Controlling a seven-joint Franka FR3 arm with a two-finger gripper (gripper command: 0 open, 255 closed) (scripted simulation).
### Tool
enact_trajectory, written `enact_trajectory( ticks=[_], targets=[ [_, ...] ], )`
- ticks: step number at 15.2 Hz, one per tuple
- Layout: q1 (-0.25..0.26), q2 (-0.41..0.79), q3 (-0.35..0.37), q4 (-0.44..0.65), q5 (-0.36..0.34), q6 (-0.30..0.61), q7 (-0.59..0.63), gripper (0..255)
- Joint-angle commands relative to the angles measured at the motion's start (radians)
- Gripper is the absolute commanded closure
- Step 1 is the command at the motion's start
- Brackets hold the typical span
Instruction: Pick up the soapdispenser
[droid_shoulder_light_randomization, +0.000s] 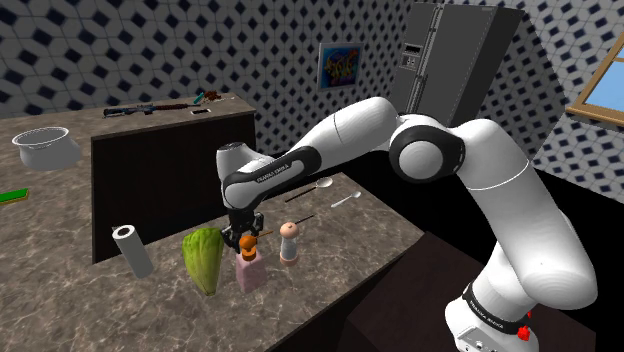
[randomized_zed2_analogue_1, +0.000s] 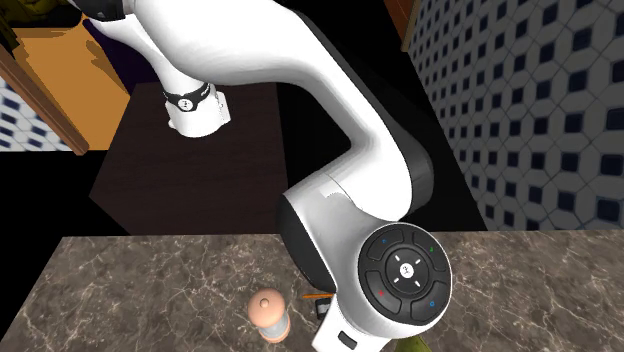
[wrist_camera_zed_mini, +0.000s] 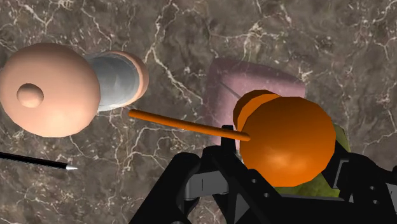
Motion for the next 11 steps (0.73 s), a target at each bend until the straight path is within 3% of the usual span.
enact_trajectory(
  ticks=[1, 11],
  targets=[
    [0.0, 0.0, 0.0, 0.0, 0.0, 0.0, 0.0, 255],
    [-0.004, -0.049, 0.005, -0.001, 0.005, -0.048, 0.003, 255]
  ],
)
